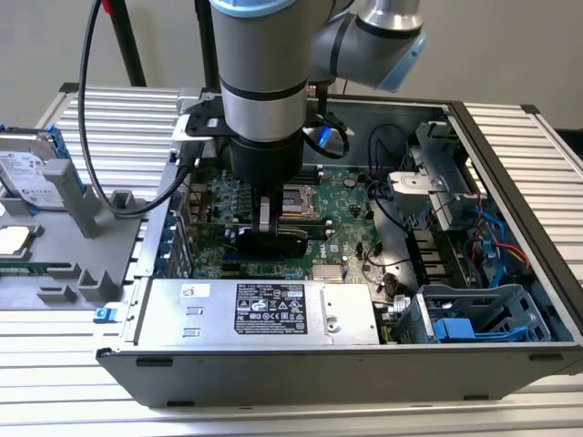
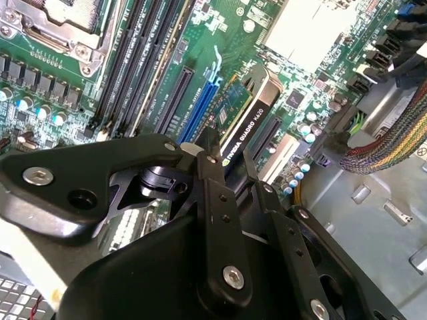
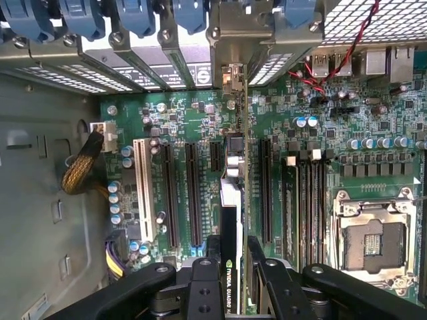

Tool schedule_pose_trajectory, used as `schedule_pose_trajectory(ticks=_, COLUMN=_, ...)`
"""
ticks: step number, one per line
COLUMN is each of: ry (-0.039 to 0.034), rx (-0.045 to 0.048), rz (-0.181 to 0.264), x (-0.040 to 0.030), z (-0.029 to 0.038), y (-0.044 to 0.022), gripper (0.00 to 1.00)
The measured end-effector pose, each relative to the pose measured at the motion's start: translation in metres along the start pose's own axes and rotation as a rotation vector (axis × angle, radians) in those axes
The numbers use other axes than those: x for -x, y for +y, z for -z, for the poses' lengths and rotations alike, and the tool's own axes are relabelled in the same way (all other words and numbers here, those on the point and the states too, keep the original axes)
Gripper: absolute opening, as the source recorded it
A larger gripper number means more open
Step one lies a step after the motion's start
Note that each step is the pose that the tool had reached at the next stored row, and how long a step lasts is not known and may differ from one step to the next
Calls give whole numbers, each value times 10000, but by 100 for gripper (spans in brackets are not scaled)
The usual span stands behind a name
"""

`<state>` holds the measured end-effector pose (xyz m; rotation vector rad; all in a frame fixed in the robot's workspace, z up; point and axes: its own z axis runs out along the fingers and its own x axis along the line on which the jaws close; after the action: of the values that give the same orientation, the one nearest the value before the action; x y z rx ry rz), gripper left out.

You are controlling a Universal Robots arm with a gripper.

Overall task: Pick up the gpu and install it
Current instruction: 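Insert the gpu into the slot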

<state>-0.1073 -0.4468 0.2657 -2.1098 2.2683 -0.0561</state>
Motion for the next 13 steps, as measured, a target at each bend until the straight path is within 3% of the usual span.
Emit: schedule_pose_trajectory(ticks=13, ry=-20, rx=1, rz=1, x=42, z=0, y=8, gripper=0)
